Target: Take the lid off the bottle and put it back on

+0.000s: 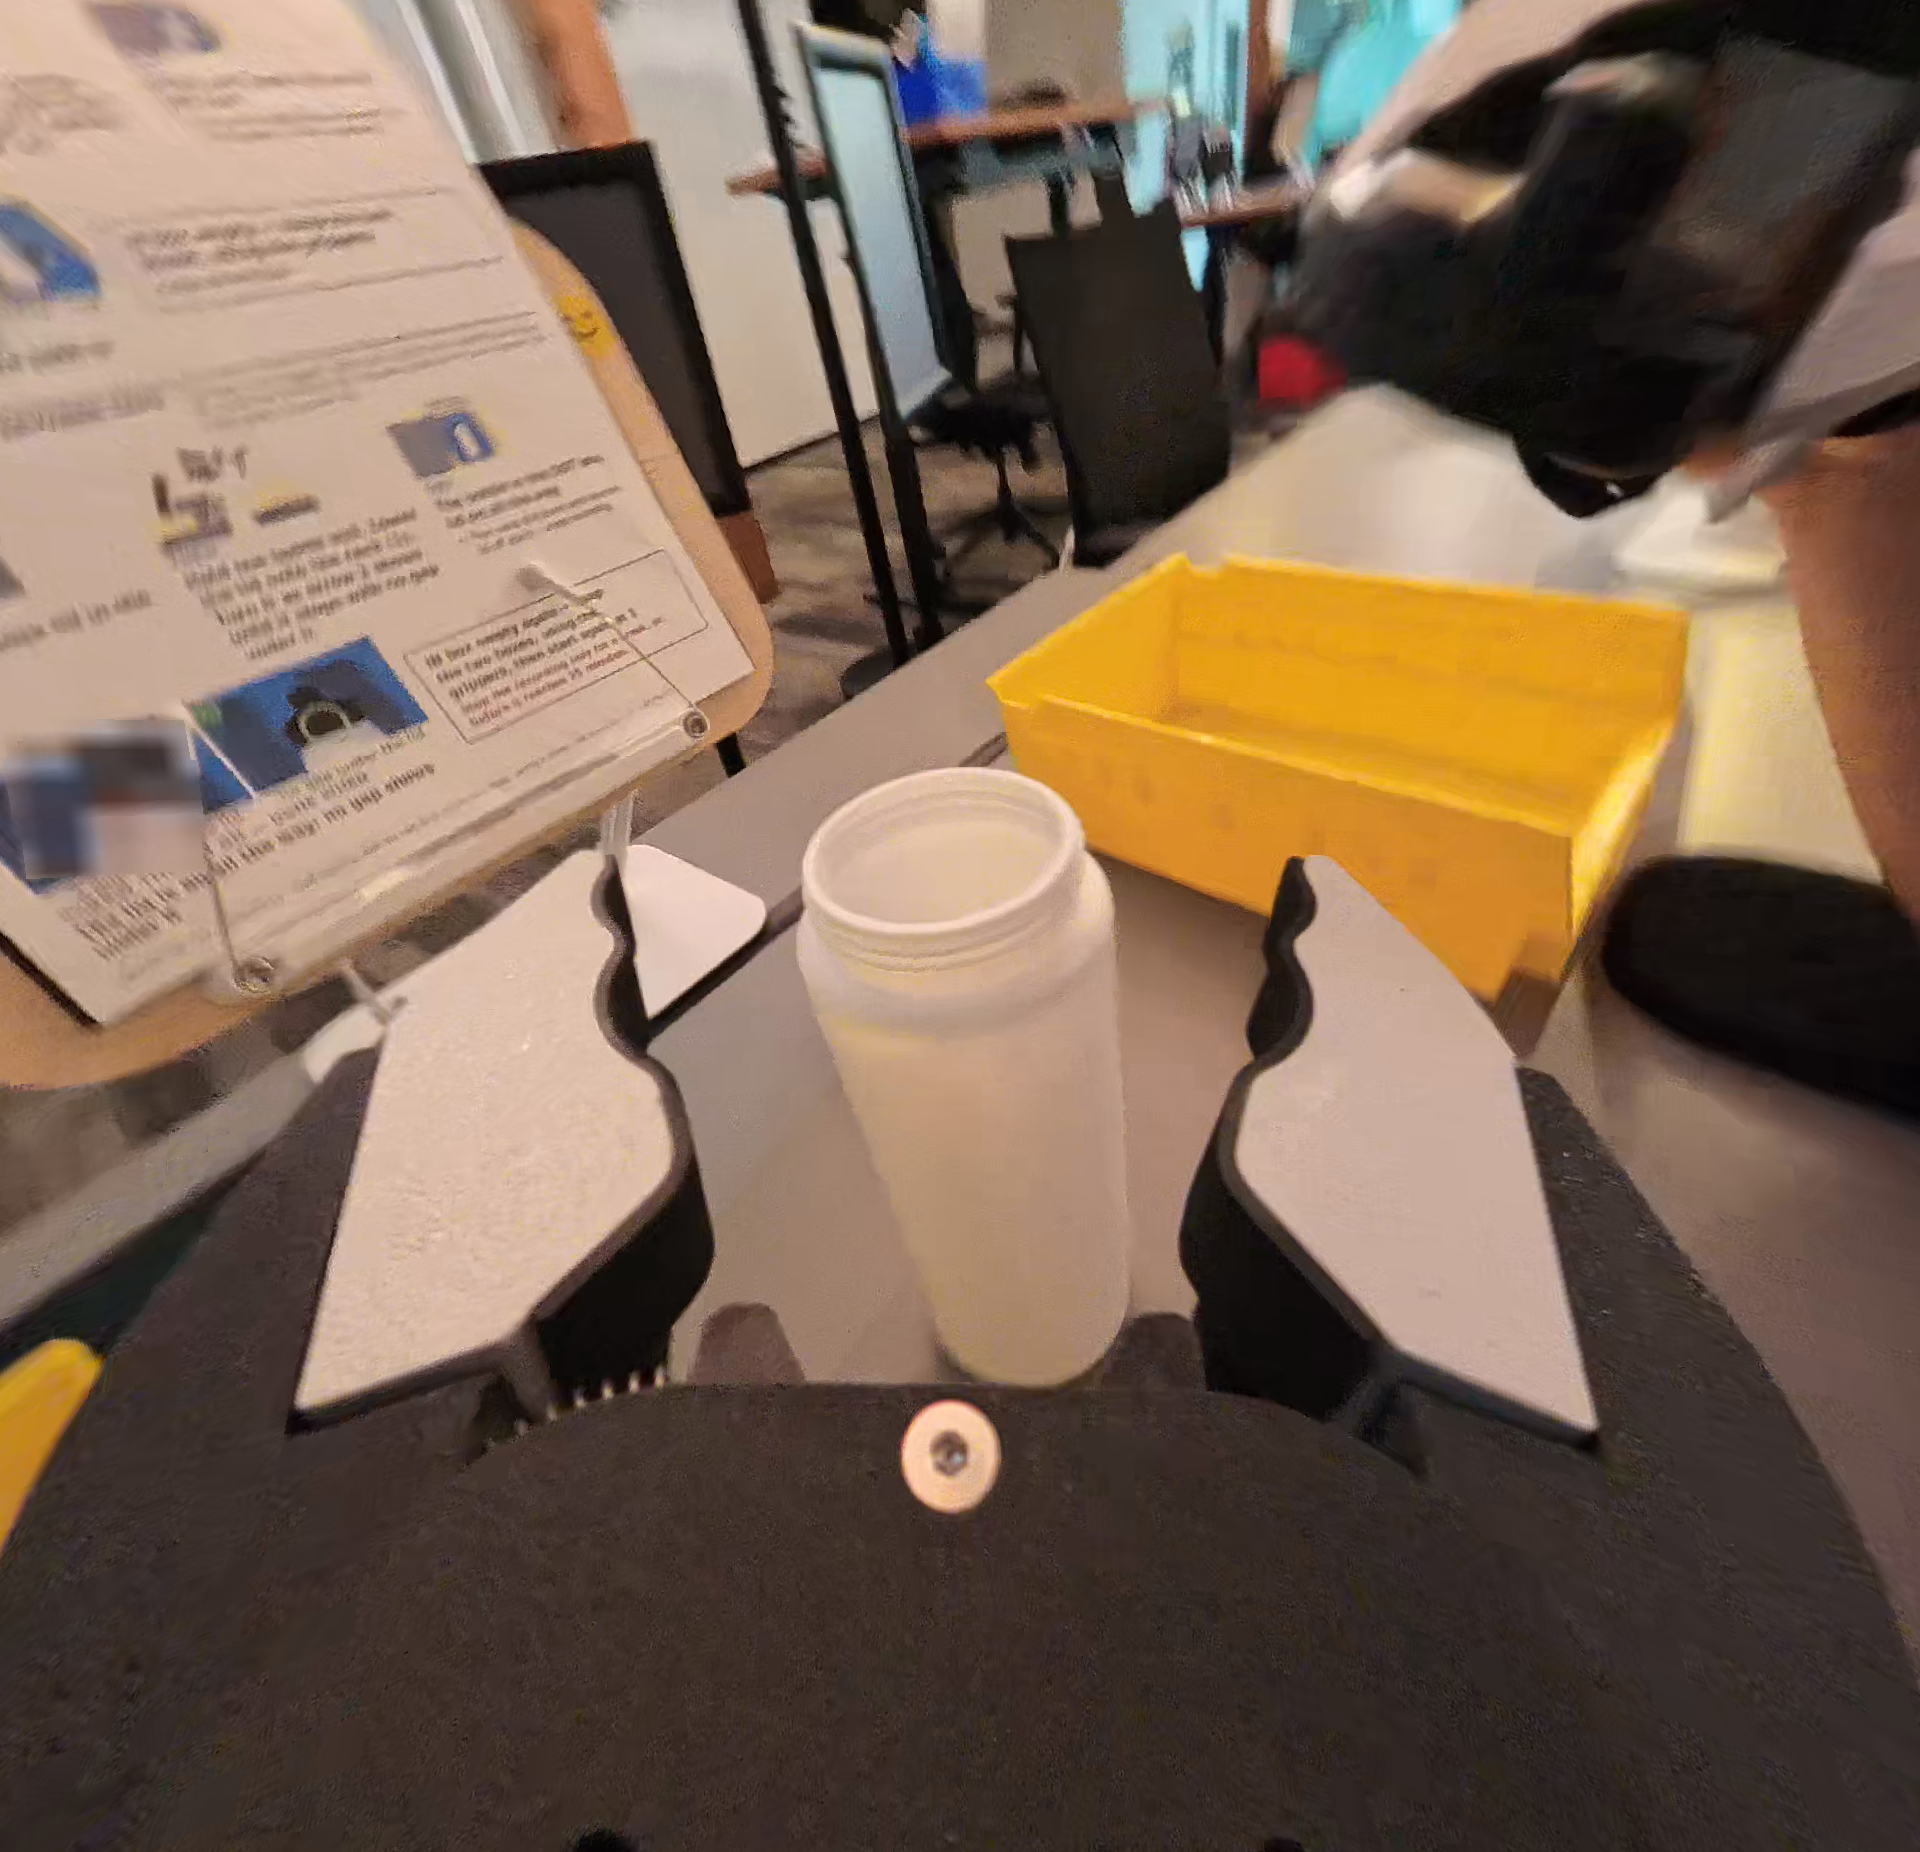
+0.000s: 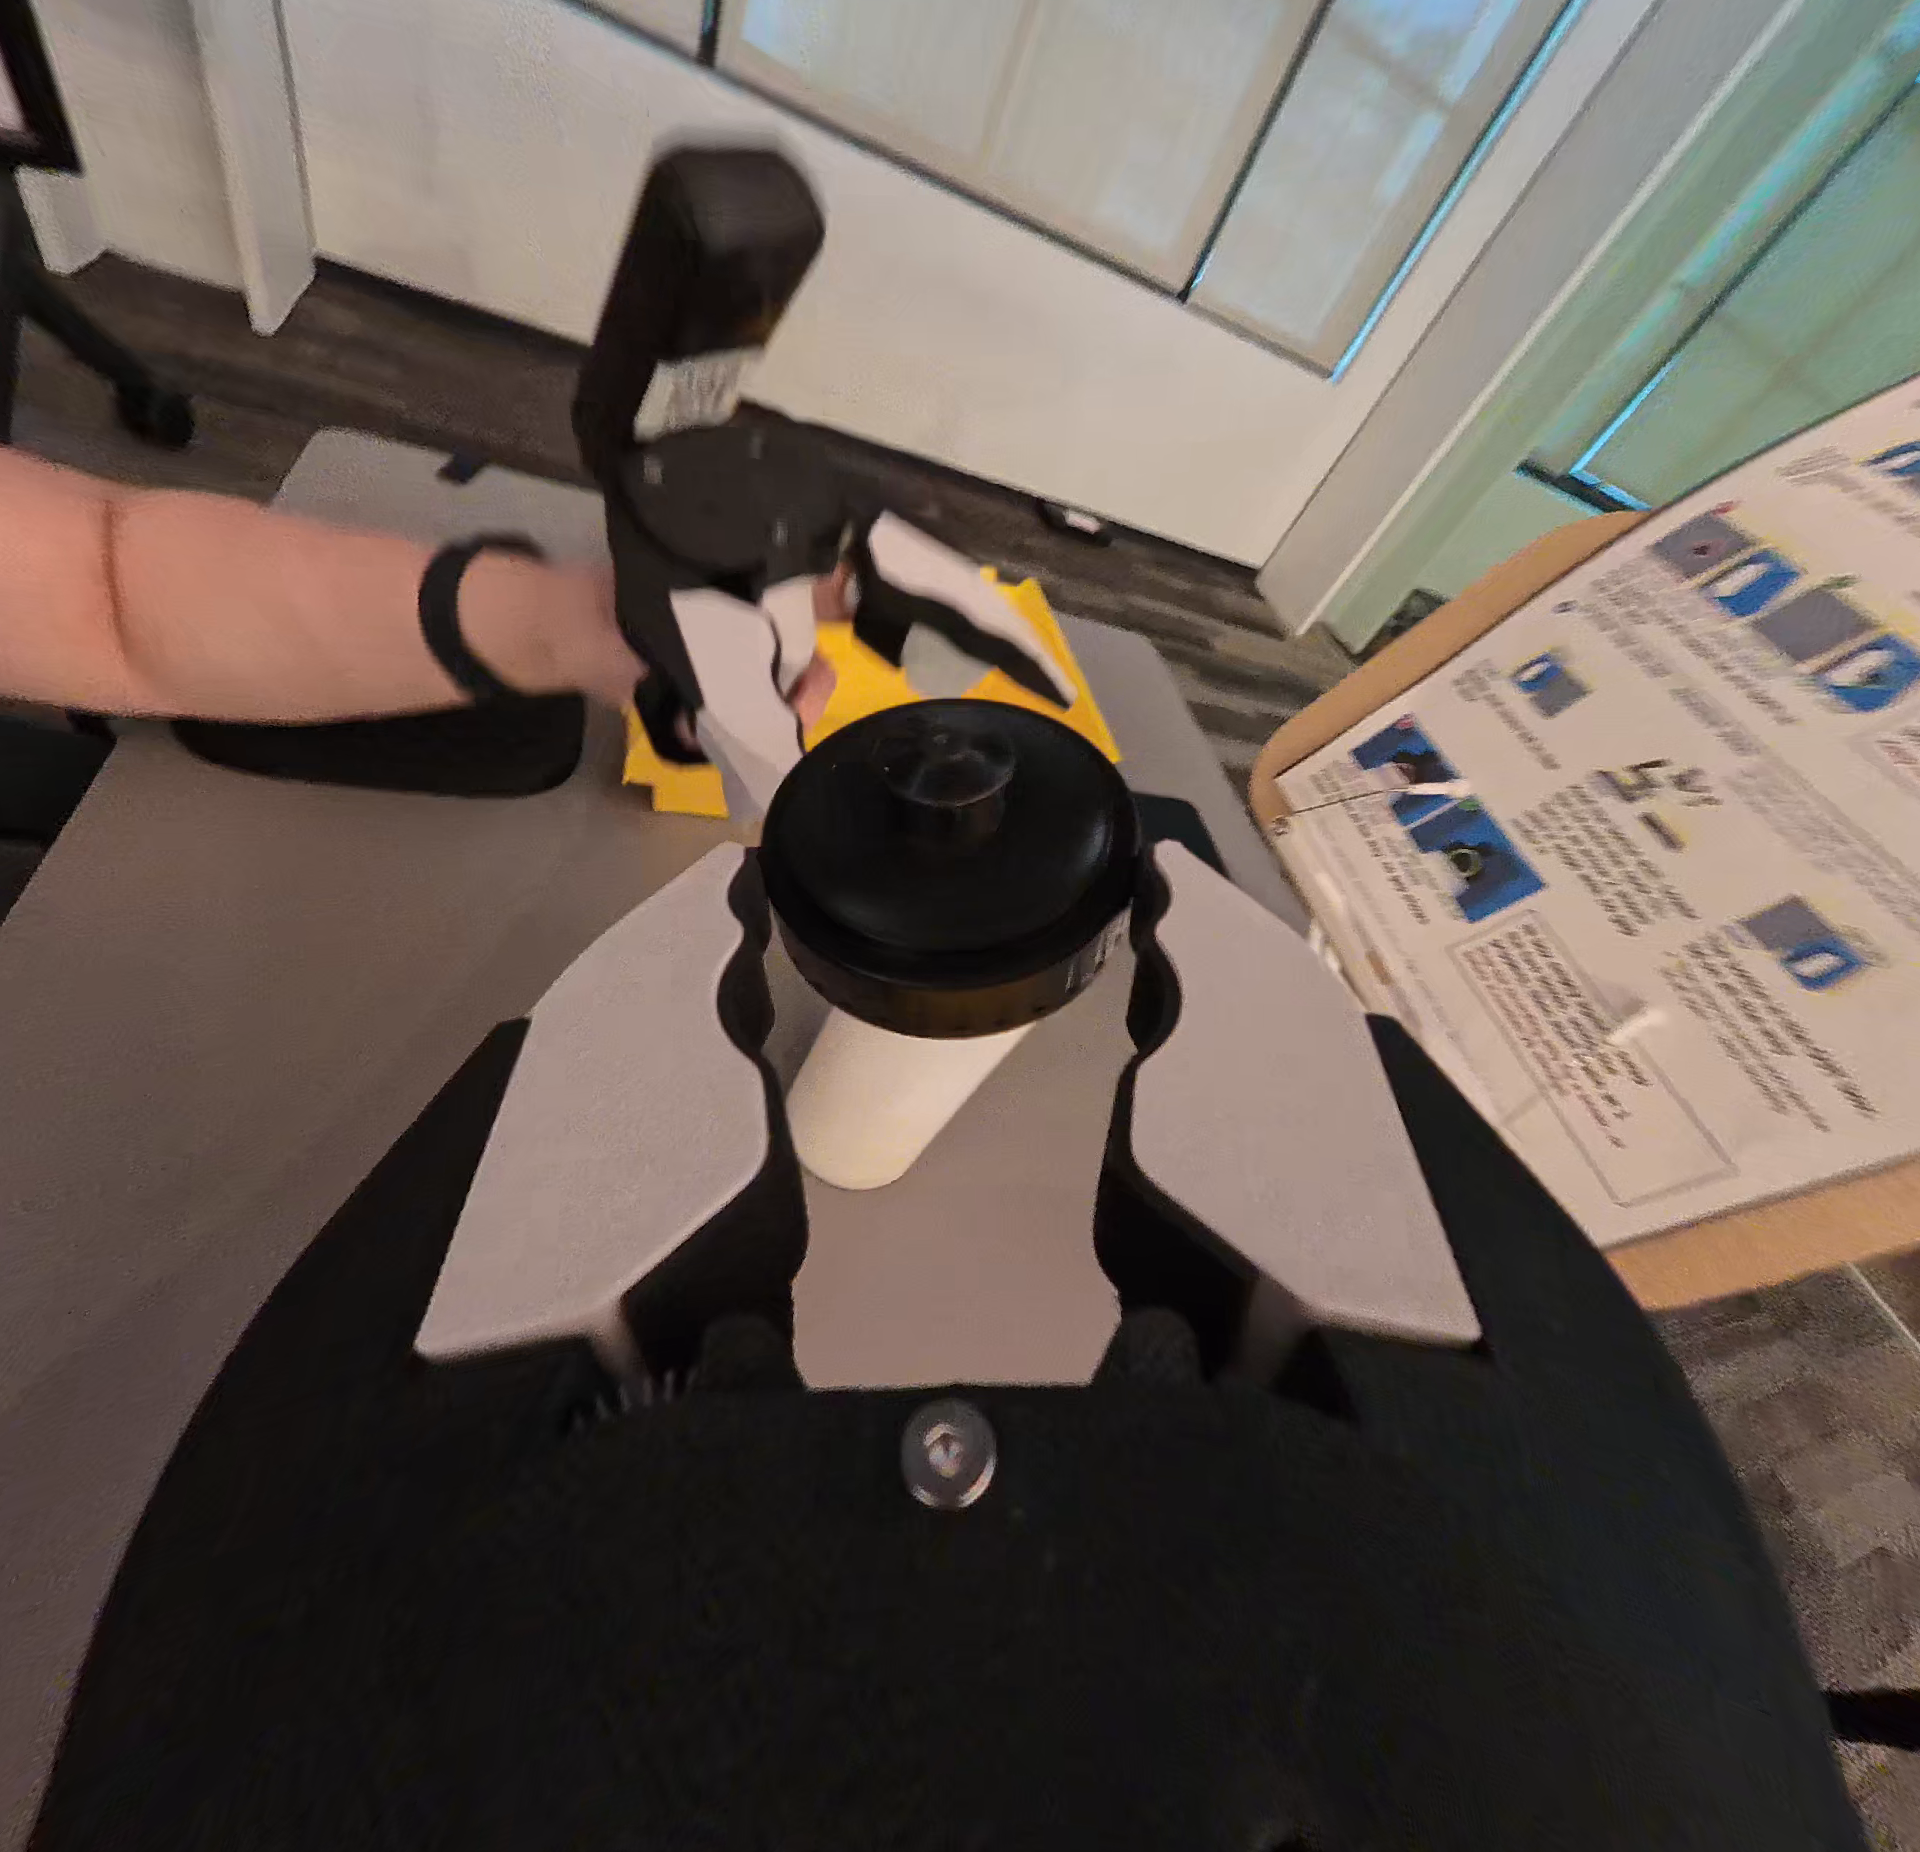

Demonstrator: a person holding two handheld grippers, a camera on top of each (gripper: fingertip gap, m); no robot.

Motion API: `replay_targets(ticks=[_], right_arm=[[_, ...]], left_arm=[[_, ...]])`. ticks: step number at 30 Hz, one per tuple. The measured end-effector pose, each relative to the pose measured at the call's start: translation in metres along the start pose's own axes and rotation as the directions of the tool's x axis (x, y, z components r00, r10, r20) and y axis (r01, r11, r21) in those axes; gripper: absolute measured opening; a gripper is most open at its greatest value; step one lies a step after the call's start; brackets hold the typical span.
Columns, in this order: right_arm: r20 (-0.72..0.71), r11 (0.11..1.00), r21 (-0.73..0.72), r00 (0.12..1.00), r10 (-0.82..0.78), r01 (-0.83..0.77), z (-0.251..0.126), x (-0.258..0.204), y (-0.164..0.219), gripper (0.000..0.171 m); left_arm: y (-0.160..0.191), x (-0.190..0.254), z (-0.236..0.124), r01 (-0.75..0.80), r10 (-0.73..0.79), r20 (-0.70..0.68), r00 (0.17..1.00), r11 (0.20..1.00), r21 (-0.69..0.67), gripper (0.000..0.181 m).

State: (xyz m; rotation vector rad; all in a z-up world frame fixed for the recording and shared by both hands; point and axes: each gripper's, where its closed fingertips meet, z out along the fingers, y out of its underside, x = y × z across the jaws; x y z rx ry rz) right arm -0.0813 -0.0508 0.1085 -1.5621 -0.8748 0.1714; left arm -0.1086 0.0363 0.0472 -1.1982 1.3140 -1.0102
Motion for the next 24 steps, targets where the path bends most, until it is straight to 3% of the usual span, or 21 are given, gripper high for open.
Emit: replay_targets(ticks=[4, 7, 10, 13, 18, 24], right_arm=[[-0.068, 0.998, 0.067, 0.998, 0.011, -0.006, -0.028, 0.013, -0.013, 0.068], [-0.096, 0.996, 0.087, 0.995, 0.016, -0.008, -0.039, 0.017, -0.018, 0.068], [-0.107, 0.997, 0.080, 0.994, 0.021, -0.012, -0.039, 0.020, -0.016, 0.068], [-0.117, 0.998, 0.052, 0.992, 0.042, -0.037, -0.033, 0.025, -0.008, 0.068], [-0.082, 0.986, 0.028, 0.983, 0.166, -0.164, -0.007, 0.030, 0.010, 0.068], [0.073, 0.932, -0.024, 0.930, 0.361, -0.360, 0.041, 0.013, 0.036, 0.068]], left_arm=[[0.040, -0.011, 0.023, 0.170, -0.170, 0.090, 0.981, 0.985, 0.009, 0.119], [0.063, -0.009, 0.035, 0.143, -0.139, 0.114, 0.984, 0.989, -0.024, 0.118], [0.072, -0.005, 0.043, 0.111, -0.106, 0.116, 0.988, 0.993, -0.030, 0.105], [0.078, 0.002, 0.050, 0.127, -0.125, 0.049, 0.991, 0.991, -0.032, 0.088], [0.077, 0.019, 0.050, 0.157, -0.160, -0.107, 0.981, 0.987, -0.038, 0.087], [0.074, 0.056, 0.038, 0.111, -0.114, -0.287, 0.951, 0.993, -0.028, 0.087]])
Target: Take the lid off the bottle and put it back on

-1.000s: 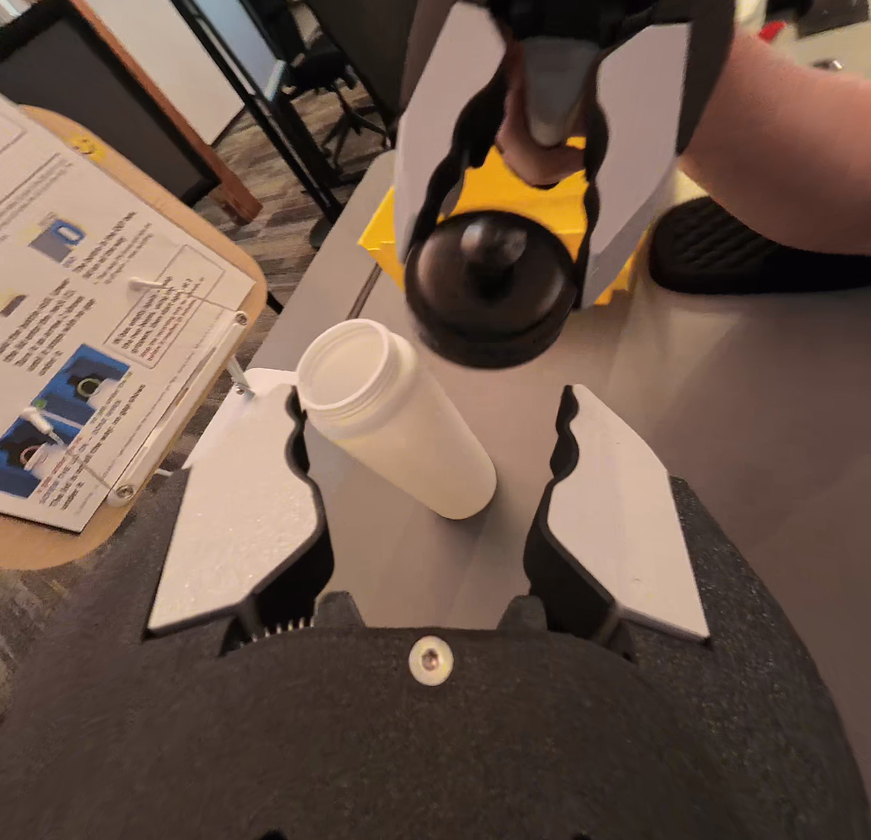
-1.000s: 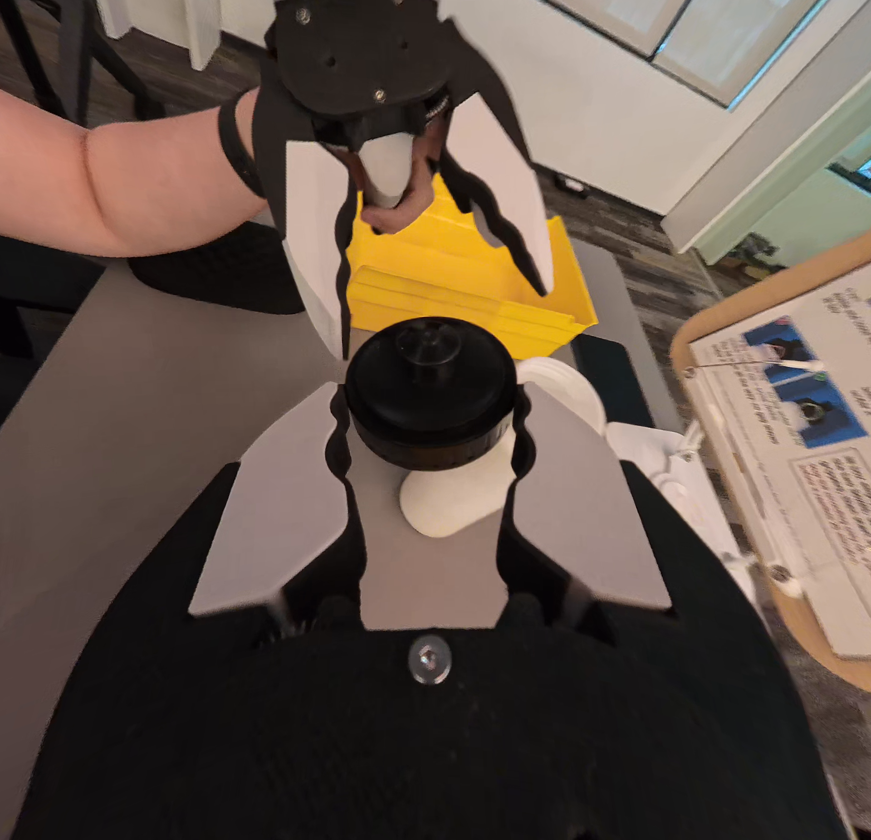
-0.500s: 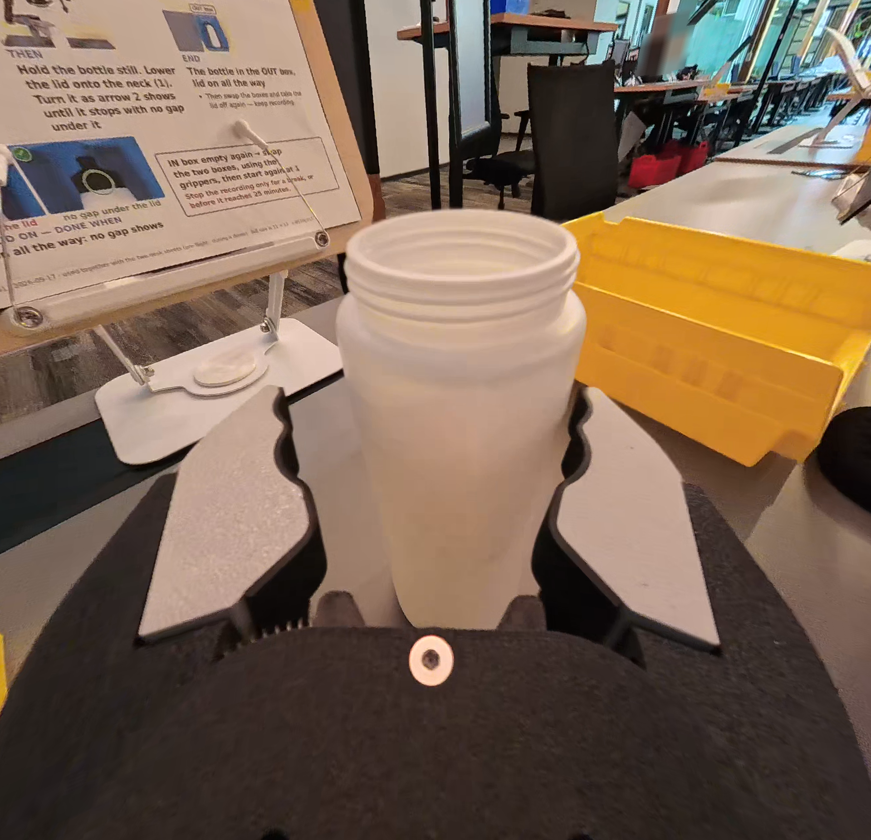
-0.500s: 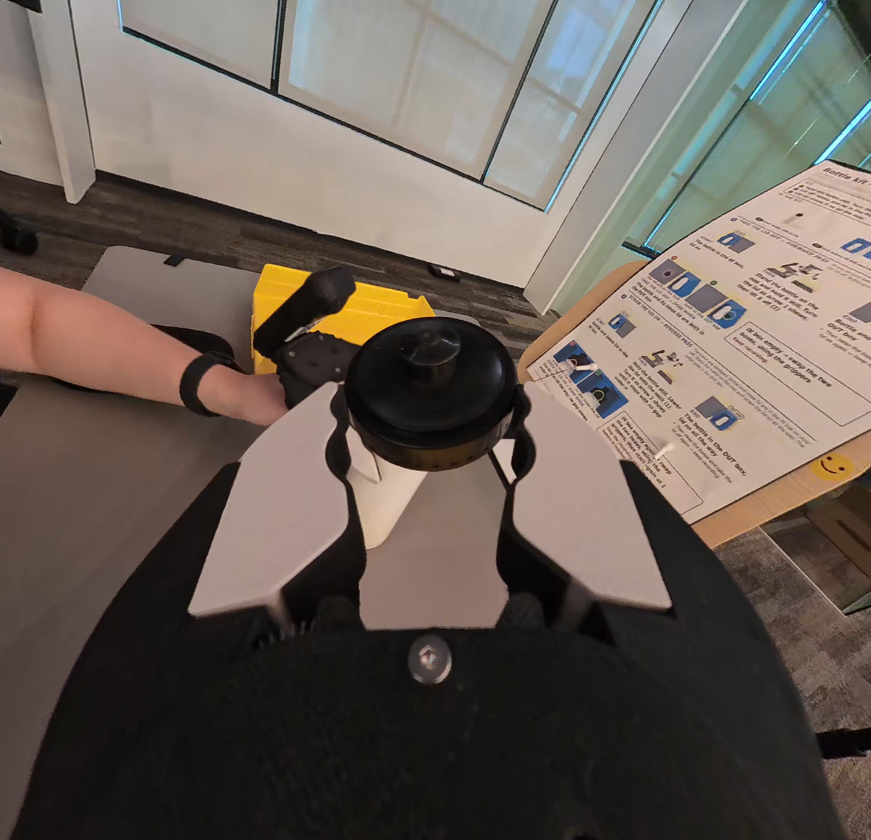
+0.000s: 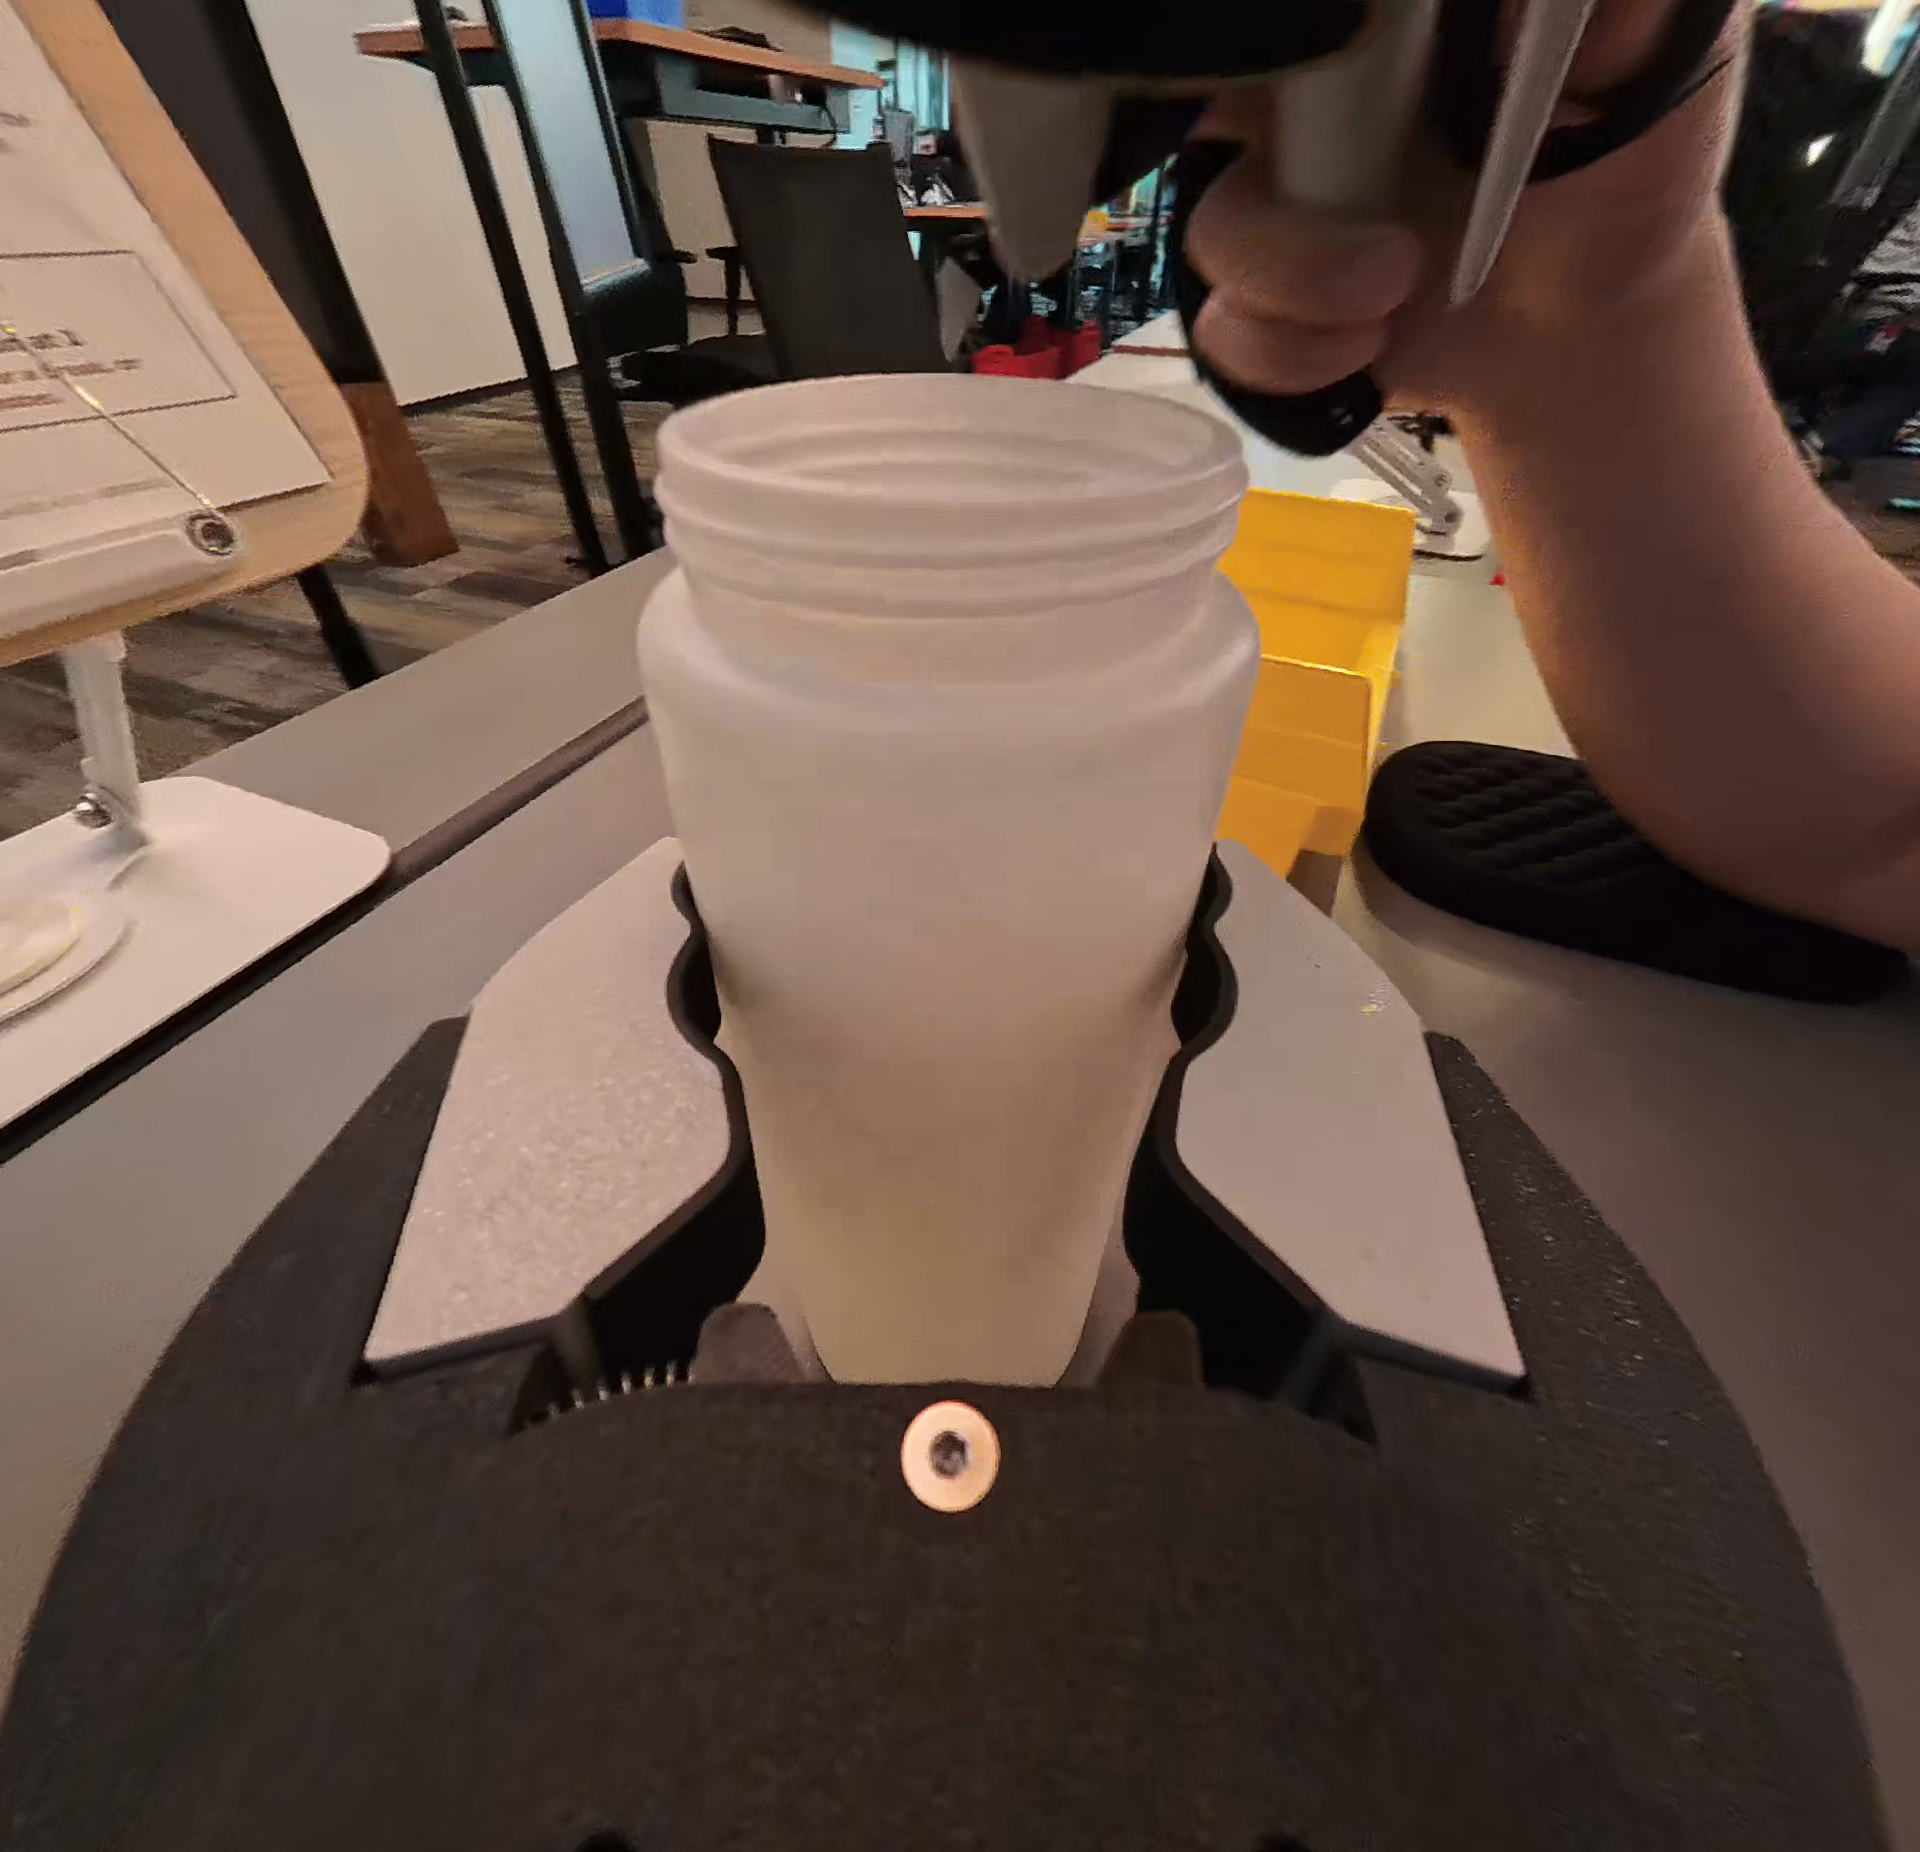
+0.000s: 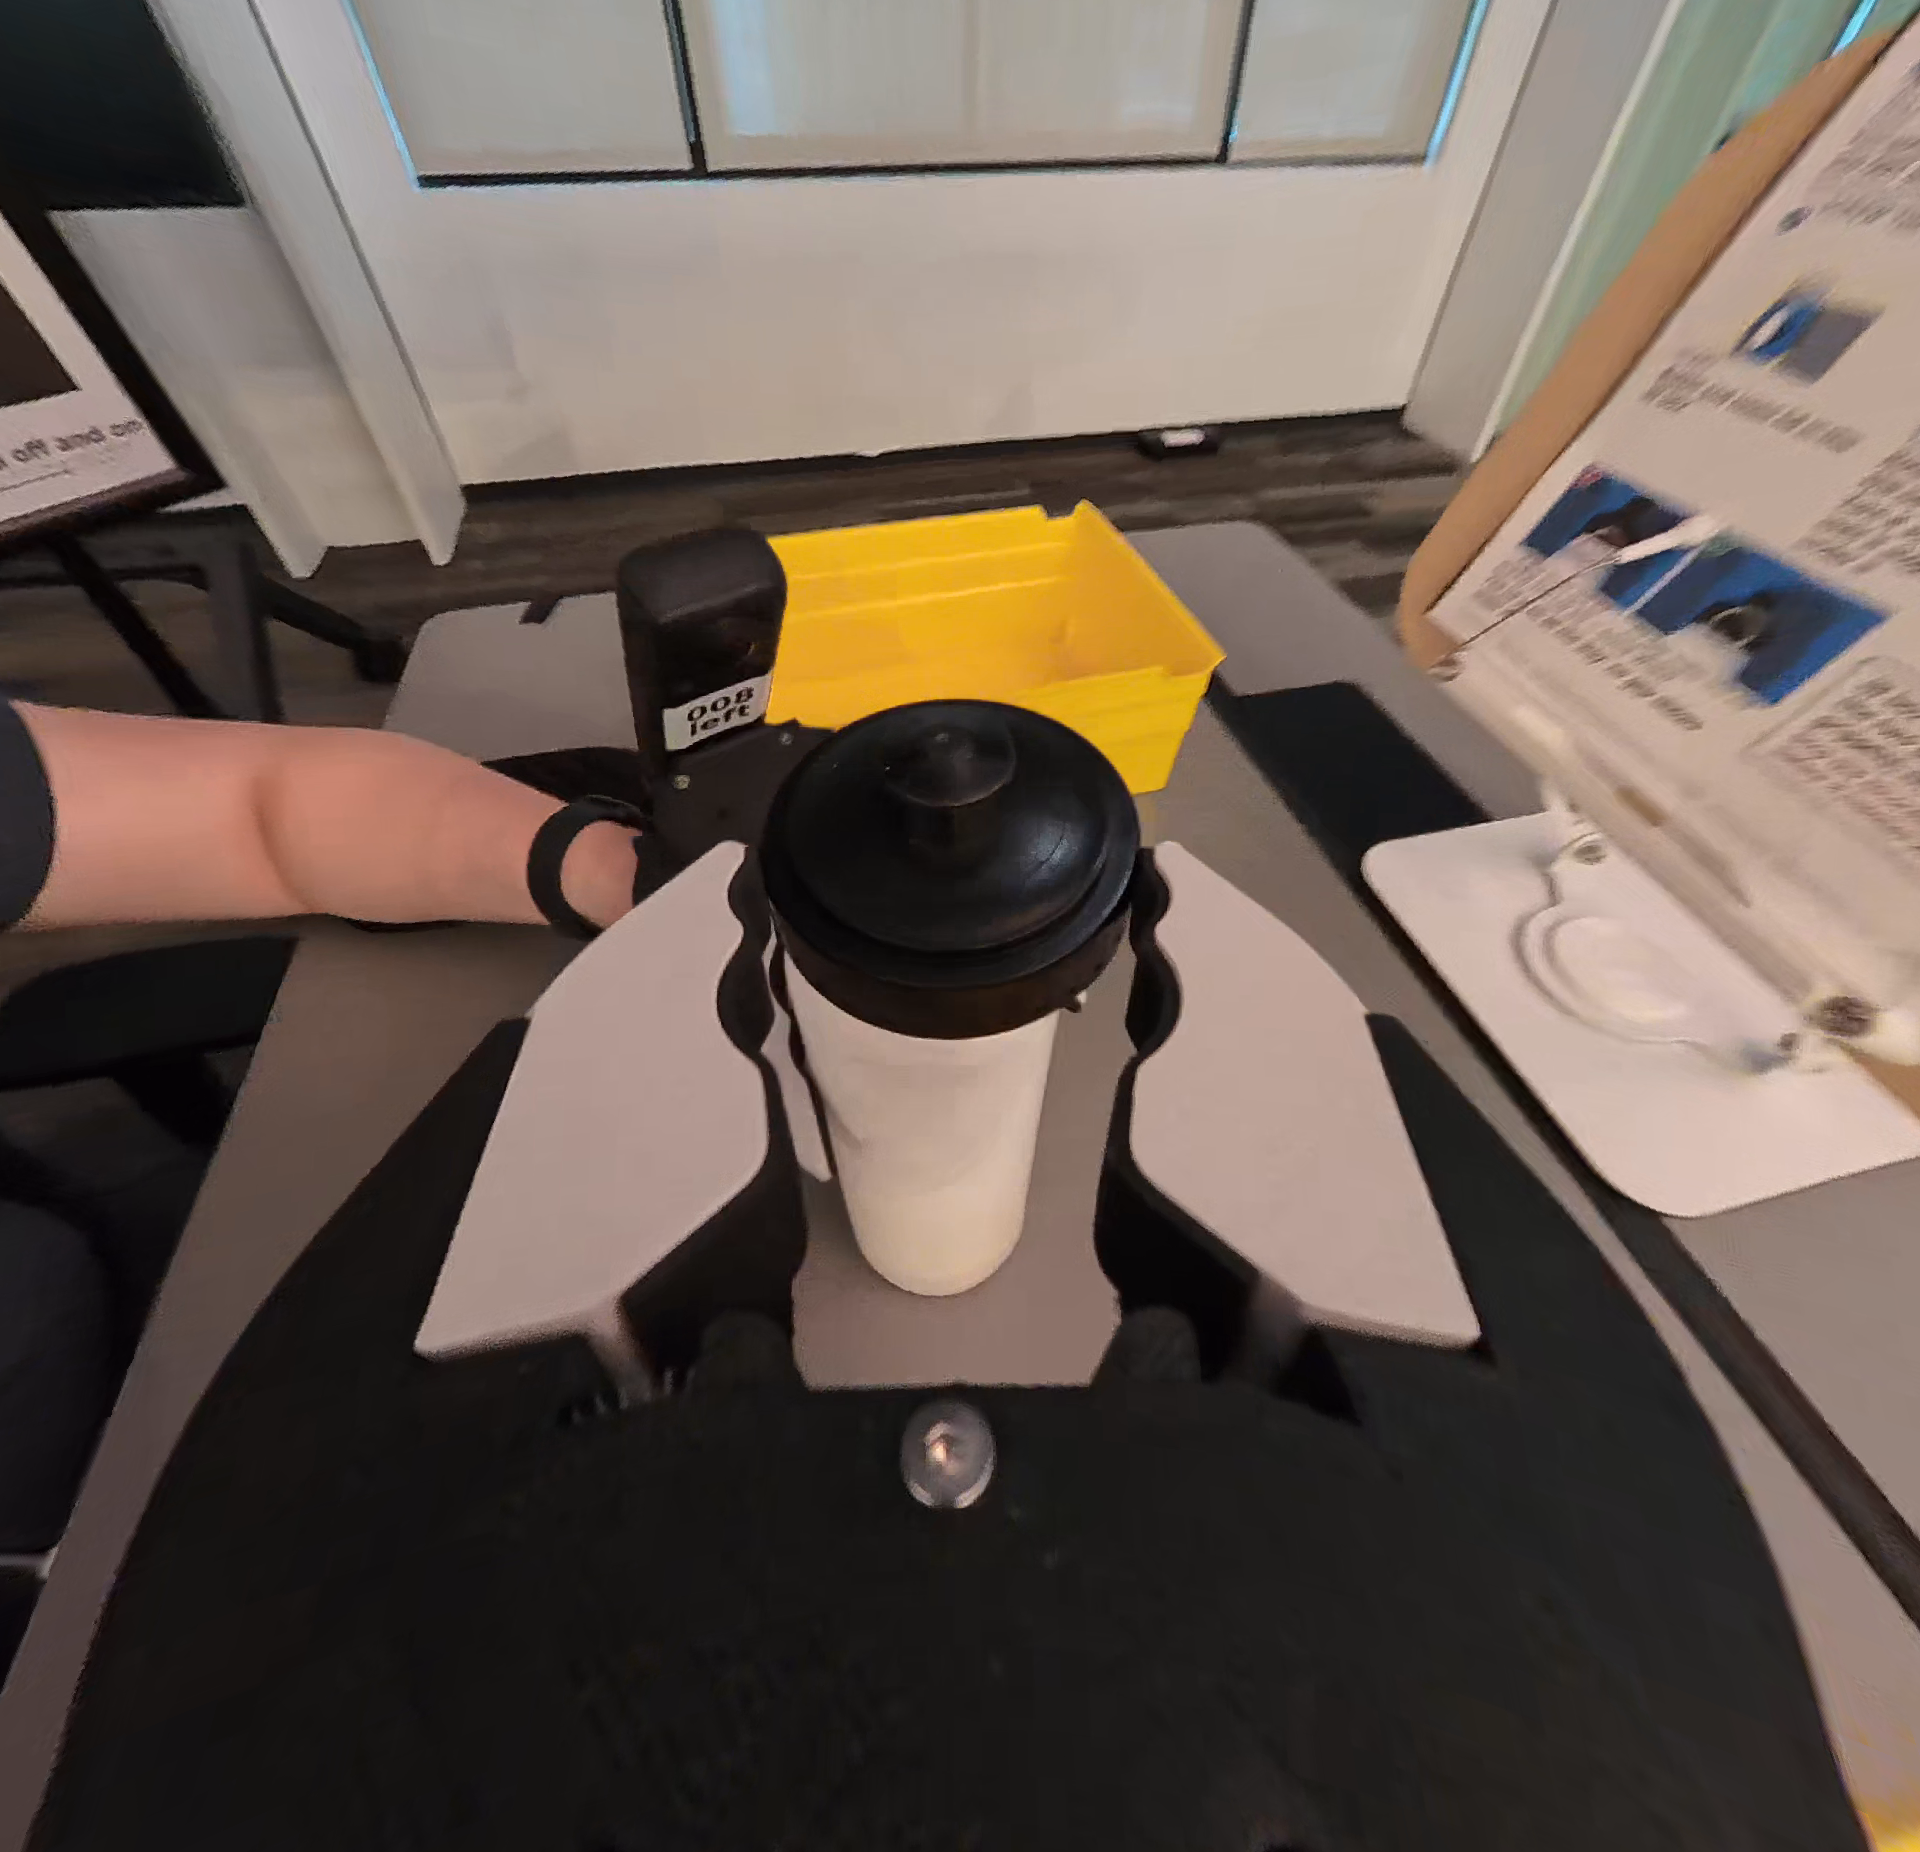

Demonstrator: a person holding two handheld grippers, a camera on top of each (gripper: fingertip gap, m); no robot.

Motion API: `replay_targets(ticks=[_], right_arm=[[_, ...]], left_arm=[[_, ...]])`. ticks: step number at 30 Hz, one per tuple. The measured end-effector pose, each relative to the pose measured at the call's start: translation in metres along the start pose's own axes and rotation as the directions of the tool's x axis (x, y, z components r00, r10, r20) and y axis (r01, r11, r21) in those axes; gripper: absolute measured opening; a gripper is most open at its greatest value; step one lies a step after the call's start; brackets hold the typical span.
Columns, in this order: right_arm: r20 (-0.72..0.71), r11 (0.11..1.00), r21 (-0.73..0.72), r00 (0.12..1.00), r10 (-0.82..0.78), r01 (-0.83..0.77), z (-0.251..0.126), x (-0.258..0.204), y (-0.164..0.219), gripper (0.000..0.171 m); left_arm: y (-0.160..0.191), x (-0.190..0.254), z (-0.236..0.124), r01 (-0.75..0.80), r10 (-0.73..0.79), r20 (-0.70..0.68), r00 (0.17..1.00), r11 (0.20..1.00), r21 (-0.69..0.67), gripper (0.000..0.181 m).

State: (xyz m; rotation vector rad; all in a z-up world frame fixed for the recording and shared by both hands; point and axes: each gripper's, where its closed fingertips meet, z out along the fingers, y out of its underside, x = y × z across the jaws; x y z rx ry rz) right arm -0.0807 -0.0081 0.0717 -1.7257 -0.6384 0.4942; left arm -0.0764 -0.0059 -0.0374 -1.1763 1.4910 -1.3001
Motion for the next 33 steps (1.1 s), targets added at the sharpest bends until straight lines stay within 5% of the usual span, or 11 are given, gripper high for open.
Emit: replay_targets(ticks=[15, 33], right_arm=[[0.077, 0.981, -0.181, 0.995, -0.057, 0.070, 0.025, -0.019, 0.032, 0.068], [0.502, 0.994, -0.002, 0.860, -0.094, 0.110, 0.004, -0.064, 0.036, 0.068]], left_arm=[[0.000, 0.018, 0.004, 0.000, -0.001, -0.084, 0.996, 1.000, -0.017, 0.087], [0.001, 0.074, -0.008, -0.013, 0.025, -0.449, 0.893, 0.999, 0.029, 0.087]])
